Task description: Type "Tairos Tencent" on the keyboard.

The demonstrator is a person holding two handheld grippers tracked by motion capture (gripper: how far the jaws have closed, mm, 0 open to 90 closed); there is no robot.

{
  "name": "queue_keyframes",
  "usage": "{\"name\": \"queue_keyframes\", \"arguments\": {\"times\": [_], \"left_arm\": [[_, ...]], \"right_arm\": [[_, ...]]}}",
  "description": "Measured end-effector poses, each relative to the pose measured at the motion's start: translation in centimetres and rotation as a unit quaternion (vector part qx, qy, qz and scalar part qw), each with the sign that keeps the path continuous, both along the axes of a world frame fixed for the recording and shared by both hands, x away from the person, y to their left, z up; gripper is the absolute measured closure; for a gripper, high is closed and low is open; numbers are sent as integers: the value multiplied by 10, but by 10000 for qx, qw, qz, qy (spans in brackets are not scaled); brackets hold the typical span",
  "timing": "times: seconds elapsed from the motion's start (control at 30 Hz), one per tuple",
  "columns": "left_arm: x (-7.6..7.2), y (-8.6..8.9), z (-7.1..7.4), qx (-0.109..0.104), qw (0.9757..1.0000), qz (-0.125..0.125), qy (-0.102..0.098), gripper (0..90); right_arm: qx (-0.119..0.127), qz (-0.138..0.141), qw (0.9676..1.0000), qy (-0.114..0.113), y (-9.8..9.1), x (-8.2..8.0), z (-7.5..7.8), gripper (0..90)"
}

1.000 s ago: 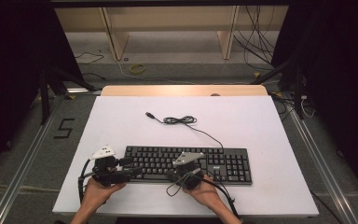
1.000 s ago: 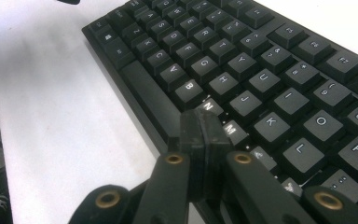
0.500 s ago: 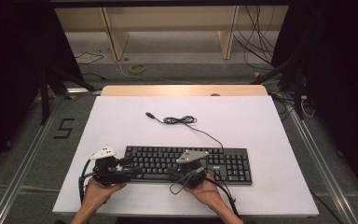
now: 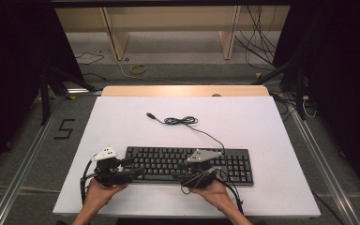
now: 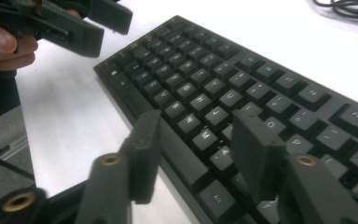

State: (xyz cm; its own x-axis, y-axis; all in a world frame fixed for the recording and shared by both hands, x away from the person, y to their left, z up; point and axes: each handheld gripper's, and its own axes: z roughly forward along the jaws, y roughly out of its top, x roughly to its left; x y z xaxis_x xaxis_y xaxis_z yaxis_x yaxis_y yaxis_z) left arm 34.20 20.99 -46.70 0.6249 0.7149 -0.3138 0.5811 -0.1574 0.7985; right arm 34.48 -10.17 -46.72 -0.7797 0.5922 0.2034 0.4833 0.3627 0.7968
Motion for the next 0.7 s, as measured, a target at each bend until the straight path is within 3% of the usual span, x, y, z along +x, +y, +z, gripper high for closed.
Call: {"name": "queue_keyframes", "arguments": {"times": [0.33, 0.7], "left_arm": [[0, -1, -1, 4, 10000, 0, 20, 288], [1, -1, -1, 42, 10000, -2, 37, 289]], "right_arm": [[141, -125, 9998, -28, -5, 3, 5, 411], [73, -124, 9999, 45, -6, 5, 6, 372]]}}
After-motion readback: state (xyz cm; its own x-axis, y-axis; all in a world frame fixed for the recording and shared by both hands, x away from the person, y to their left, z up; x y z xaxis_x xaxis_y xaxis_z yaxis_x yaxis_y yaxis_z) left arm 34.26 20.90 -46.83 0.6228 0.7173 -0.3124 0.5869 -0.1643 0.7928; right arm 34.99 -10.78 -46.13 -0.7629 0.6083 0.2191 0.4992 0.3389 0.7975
